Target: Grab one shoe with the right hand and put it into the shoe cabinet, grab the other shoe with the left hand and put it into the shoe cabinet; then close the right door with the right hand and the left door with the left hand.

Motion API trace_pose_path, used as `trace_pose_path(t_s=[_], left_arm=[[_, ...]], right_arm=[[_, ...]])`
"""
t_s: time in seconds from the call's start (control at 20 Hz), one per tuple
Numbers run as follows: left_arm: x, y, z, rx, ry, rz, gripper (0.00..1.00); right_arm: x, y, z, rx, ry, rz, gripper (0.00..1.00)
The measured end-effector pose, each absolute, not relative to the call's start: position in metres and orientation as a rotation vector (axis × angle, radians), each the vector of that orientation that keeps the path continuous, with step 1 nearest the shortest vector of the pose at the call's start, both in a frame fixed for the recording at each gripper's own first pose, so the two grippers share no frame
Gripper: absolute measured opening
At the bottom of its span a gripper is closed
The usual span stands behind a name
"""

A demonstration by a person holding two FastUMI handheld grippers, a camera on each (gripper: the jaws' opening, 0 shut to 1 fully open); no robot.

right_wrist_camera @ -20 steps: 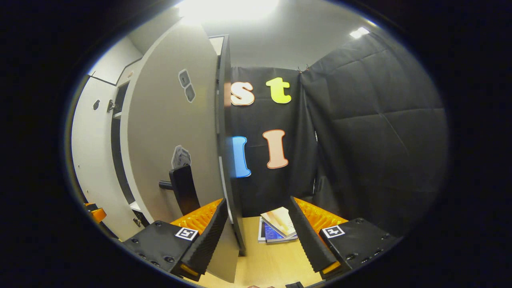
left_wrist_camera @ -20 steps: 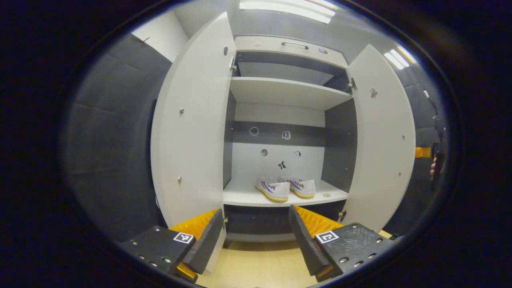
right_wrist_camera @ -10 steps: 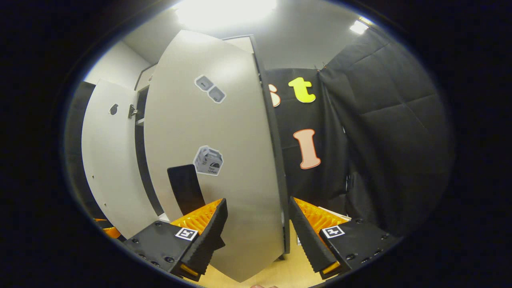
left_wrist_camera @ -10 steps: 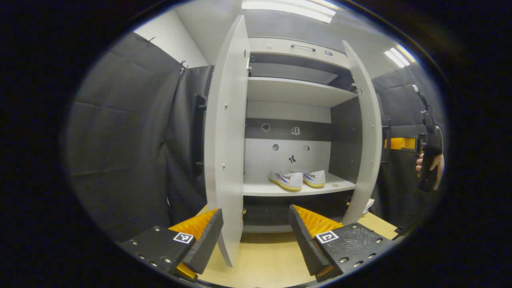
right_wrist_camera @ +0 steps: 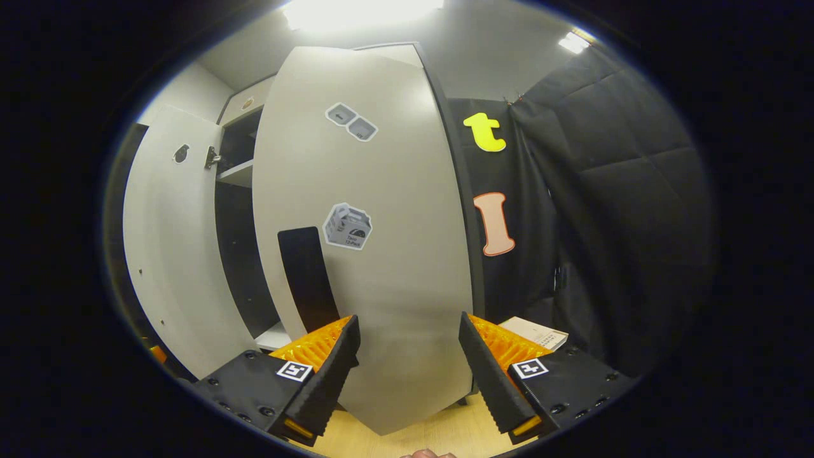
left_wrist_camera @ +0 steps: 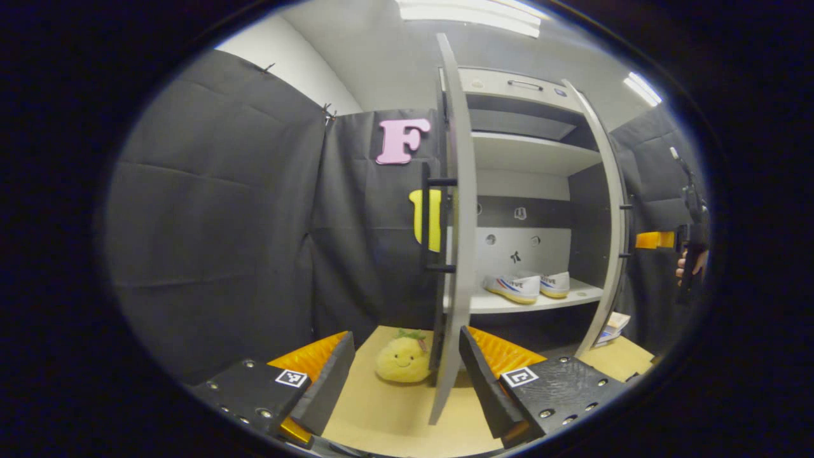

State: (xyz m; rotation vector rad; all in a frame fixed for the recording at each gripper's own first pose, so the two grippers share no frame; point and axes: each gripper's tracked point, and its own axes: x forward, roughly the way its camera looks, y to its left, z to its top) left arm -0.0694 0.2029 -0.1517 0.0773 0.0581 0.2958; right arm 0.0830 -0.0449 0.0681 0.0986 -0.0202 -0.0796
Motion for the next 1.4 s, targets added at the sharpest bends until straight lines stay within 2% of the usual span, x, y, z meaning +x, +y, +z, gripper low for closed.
trace_pose_path(t_s=[0.15, 0.3, 0.6, 0.9, 1.2, 1.4], left_arm=[[-0.066, 0.241, -0.131, 0.078, 0.019, 0.337, 0.95], [-0.054, 0.275, -0.111, 0.042, -0.010, 0.356, 0.94], [-0.005, 0.297, -0.077, -0.036, -0.046, 0.241, 0.94], [0.035, 0.265, -0.058, -0.044, -0.058, 0.077, 0.94], [0.042, 0.255, -0.053, 0.015, -0.051, 0.096, 0.92], [0.051, 0.231, -0.052, 0.043, -0.023, 0.052, 0.93]], right_arm=[[0.073, -0.052, 0.061, 0.103, -0.009, -0.115, 0.98], [0.064, -0.058, 0.058, 0.088, -0.007, -0.150, 0.98], [0.046, -0.065, 0.048, 0.050, 0.014, -0.192, 0.98], [0.025, -0.067, 0.033, 0.054, 0.041, -0.235, 0.98], [0.008, -0.072, 0.016, 0.063, 0.056, -0.273, 0.98], [0.008, -0.070, 0.002, 0.114, 0.067, -0.272, 0.98]])
